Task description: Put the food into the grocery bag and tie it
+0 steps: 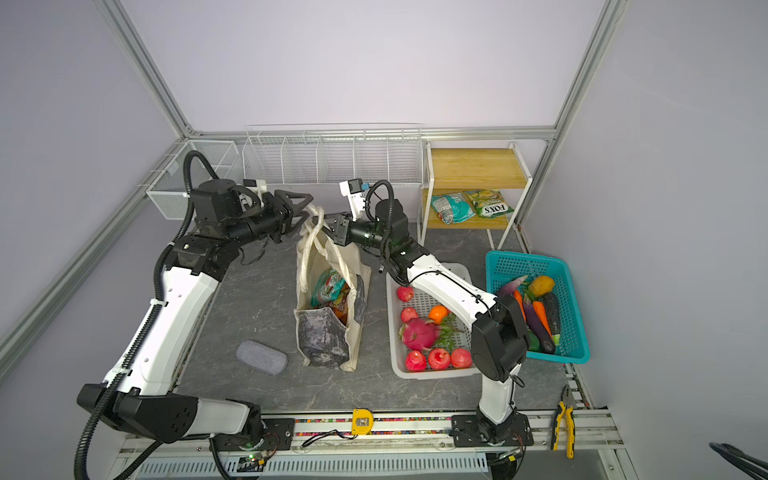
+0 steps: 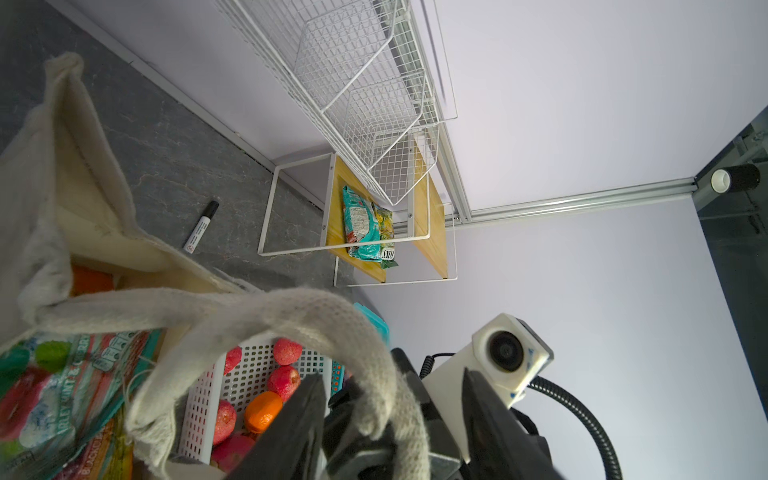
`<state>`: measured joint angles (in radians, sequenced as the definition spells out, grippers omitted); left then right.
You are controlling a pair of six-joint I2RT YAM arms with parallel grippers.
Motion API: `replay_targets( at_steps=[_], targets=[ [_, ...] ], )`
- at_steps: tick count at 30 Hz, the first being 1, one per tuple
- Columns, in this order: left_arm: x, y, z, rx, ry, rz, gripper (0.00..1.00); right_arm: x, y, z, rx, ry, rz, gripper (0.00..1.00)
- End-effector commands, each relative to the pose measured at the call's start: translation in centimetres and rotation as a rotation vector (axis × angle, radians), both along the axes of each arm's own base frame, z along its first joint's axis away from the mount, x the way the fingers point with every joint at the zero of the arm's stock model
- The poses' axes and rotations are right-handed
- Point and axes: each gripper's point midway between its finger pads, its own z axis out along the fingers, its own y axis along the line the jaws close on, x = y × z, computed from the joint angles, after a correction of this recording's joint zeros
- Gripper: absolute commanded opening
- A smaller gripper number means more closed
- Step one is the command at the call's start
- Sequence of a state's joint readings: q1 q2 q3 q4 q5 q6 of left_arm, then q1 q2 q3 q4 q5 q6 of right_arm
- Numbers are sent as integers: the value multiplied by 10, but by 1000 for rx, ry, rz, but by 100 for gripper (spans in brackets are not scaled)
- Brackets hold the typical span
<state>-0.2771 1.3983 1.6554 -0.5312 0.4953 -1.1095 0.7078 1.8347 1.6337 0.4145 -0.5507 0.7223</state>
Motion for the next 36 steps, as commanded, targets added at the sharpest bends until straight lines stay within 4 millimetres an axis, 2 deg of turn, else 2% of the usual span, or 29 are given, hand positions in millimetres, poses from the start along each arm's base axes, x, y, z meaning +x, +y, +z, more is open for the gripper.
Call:
replay_targets(
  at_steps=[1,12,20,25,30,36],
  targets=[
    [1,1,-11,50,15,-13,48,-17,-6,16,11,-52,28,7],
    [5,-1,-14,51,14,-16,33,-27,-6,8,-26,-57,51,7],
    [-1,-2,-26,62,35,-36,15,-33,-8,8,-37,-63,59,7],
    [-10,-1,-35,83,54,-53,0,-34,-11,7,-52,-70,47,8],
    [-22,2,-45,105,79,-64,0,-36,-12,7,-67,-74,42,21],
    [-33,2,-54,137,106,-88,0,-39,-18,9,-98,-97,27,45]
  ],
)
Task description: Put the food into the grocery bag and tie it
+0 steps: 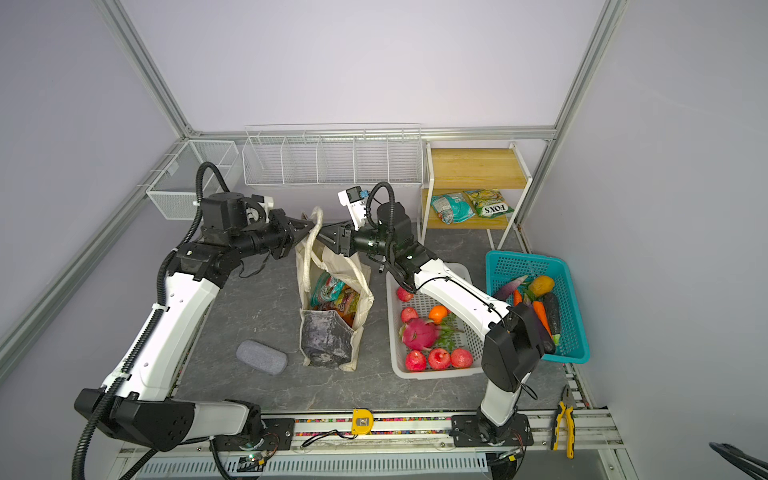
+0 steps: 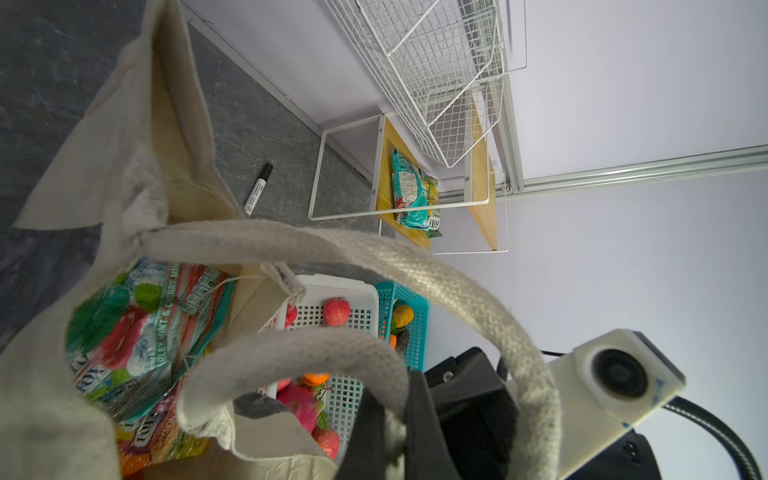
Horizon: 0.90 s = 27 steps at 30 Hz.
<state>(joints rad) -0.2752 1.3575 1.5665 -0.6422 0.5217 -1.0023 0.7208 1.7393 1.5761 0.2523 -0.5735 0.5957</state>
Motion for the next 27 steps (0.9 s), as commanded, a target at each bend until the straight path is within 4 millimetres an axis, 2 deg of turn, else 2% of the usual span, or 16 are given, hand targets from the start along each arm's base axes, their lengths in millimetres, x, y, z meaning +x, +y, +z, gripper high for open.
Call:
replay_targets(
  at_steps=[1,4,8,17,20,27],
  targets=[
    [-14,0,-10,36,31,-38,0,-12,-10,21,8,-73,-2,47],
    [-16,-4,-13,34,37,-54,0,-15,-14,22,-12,-88,-8,52],
    [-10,-12,-8,10,18,-64,0,-17,-22,22,-37,-99,-23,54],
    [3,-25,29,-57,-67,-102,0,-18,-52,20,-102,-125,-96,59],
    [6,-31,32,-103,-64,-125,0,-13,-69,17,-130,-133,-135,61],
    [6,-39,22,-101,-21,-165,0,4,-107,7,-181,-133,-219,60]
  ],
)
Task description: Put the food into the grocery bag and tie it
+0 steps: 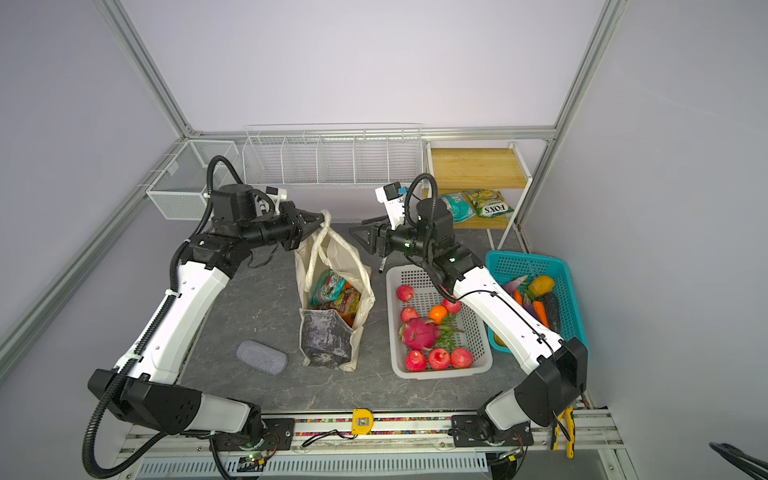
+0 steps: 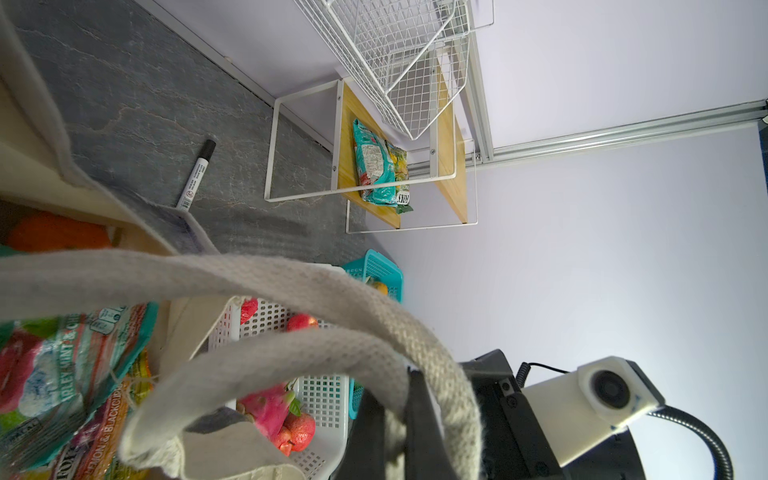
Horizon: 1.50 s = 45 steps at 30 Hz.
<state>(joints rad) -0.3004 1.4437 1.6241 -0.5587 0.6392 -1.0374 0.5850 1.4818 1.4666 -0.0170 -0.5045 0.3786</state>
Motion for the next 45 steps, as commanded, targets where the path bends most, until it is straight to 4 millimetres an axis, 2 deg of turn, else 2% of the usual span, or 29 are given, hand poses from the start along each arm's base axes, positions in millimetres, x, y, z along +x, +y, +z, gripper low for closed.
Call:
replay_targets(
  at_steps=[1,5,9,12,18,20,27,36,40,45],
  targets=[
    [-5,-9,7,-16,-1,-51,0,1,-15,-7,-44,-18,-29,60],
    [-5,-18,5,-12,-1,-75,0,6,-21,-15,-57,-5,-39,57],
    [-5,-27,6,-13,3,-98,0,11,-23,-36,-78,29,-45,51],
    [-5,-30,2,-5,14,-112,0,16,-27,-51,-97,48,-54,42],
    [-11,-27,-12,38,53,-121,0,23,-36,-72,-127,77,-66,14],
    [-15,-24,-18,54,68,-117,0,22,-35,-77,-132,91,-59,10],
    [-22,-22,-35,73,103,-116,0,21,-33,-89,-135,117,-46,7],
    [-8,-44,-25,54,76,-149,0,10,-22,-111,-132,169,30,7],
    [-12,-40,-25,68,81,-147,0,-1,-10,-107,-126,164,72,7],
    [-19,-37,-36,83,103,-151,0,0,-3,-91,-99,140,82,7]
  ],
)
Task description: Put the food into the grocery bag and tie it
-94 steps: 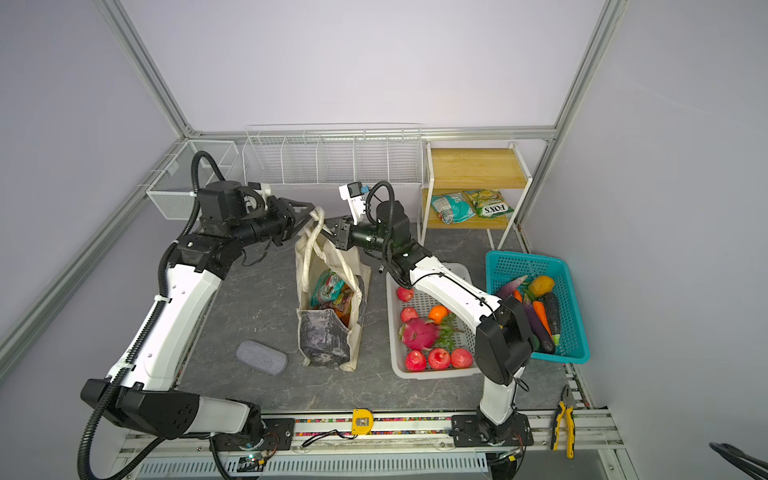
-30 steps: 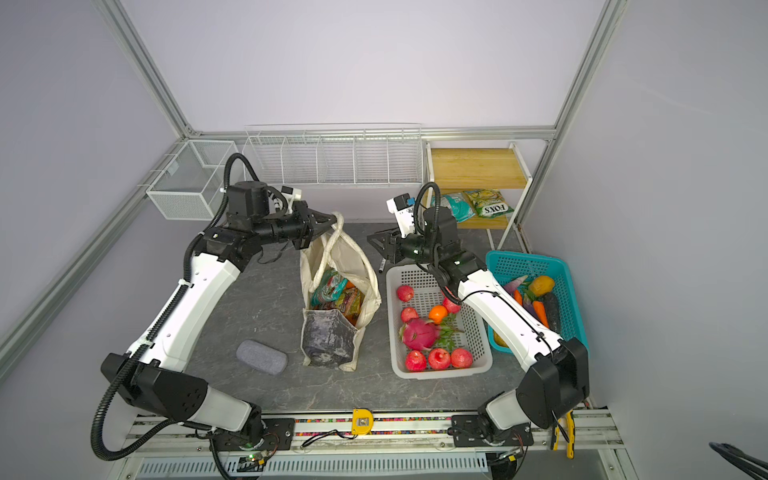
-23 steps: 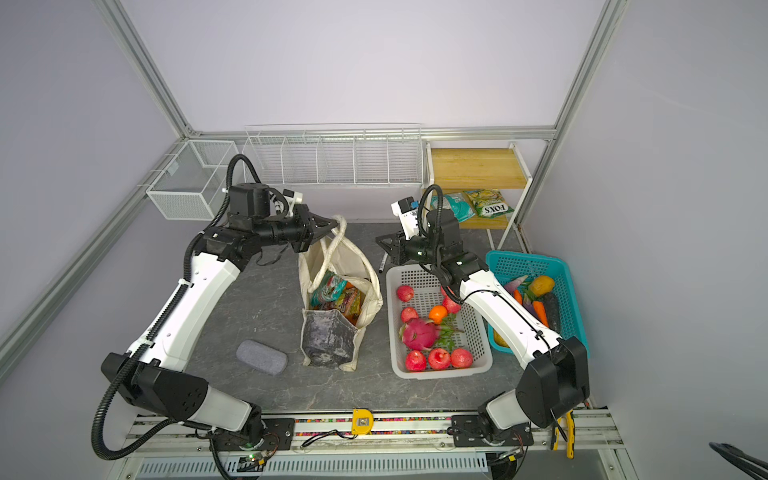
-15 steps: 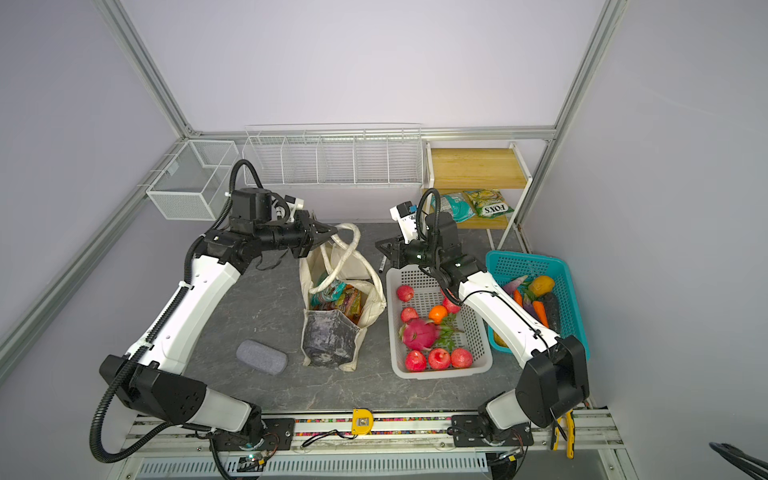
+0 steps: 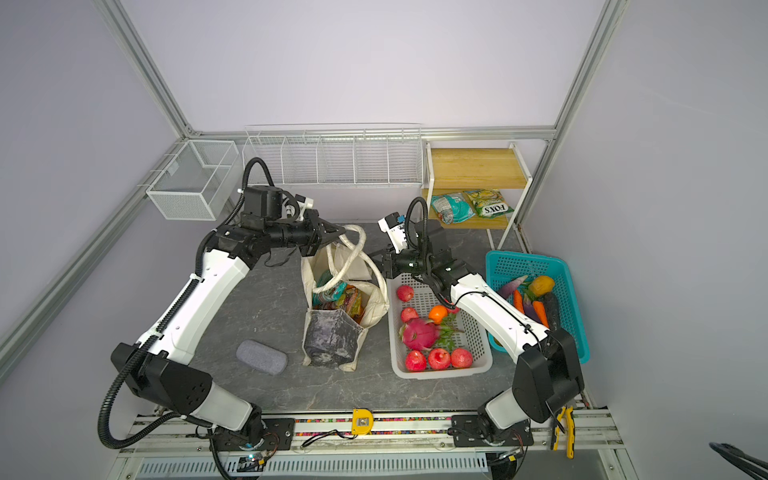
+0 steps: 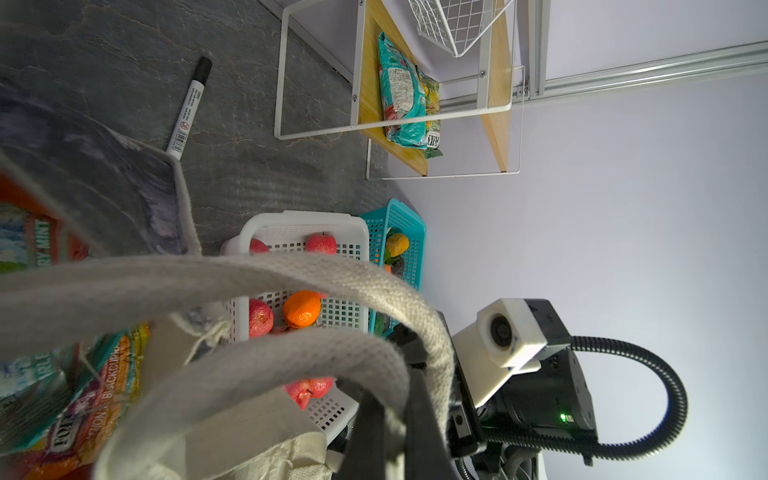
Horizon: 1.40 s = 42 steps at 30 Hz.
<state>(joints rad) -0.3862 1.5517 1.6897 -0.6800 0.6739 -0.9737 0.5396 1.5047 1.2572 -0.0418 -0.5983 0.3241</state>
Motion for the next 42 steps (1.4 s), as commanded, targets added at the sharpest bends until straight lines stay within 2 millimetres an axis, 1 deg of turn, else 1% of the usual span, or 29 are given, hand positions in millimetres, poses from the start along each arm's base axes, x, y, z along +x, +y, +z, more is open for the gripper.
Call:
replay_targets(
  at_steps=[1,2,5,7,9,10,13,16,20,24,29,31,33,36,42],
  targets=[
    [-10,4,3,9,-8,-10,0,0,8,22,50,-37,31,7],
    [-10,4,7,1,-18,-8,0,0,9,25,56,-40,37,7],
    [-4,1,34,-56,-76,-2,0,-3,13,30,64,-40,53,7],
    [0,-1,58,-95,-124,-5,0,-4,14,29,70,-31,61,7],
    [2,-3,74,-118,-150,-11,0,-7,17,27,76,-19,75,7],
    [3,-4,79,-129,-157,-16,0,-8,18,25,79,-14,84,7],
    [3,-7,85,-154,-159,-26,0,-16,24,19,90,7,111,7],
    [4,-8,79,-156,-143,-28,0,-25,32,17,118,18,144,7],
    [4,-9,66,-158,-121,-29,0,-30,39,24,185,21,160,11],
    [2,-8,47,-144,-82,-27,0,-33,40,33,253,-7,169,15],
    [-8,-6,20,-123,-21,-30,0,-39,39,43,320,-22,184,22],
    [-12,-4,11,-116,-1,-30,0,-43,38,50,348,-25,196,27],
    [-14,-3,6,-111,9,-27,0,-46,38,54,368,-24,210,33],
    [-15,-2,2,-107,15,-23,0,-52,38,62,408,-28,226,39],
    [-15,-3,-1,-105,23,-27,0,-59,35,70,438,-23,242,46]
  ],
)
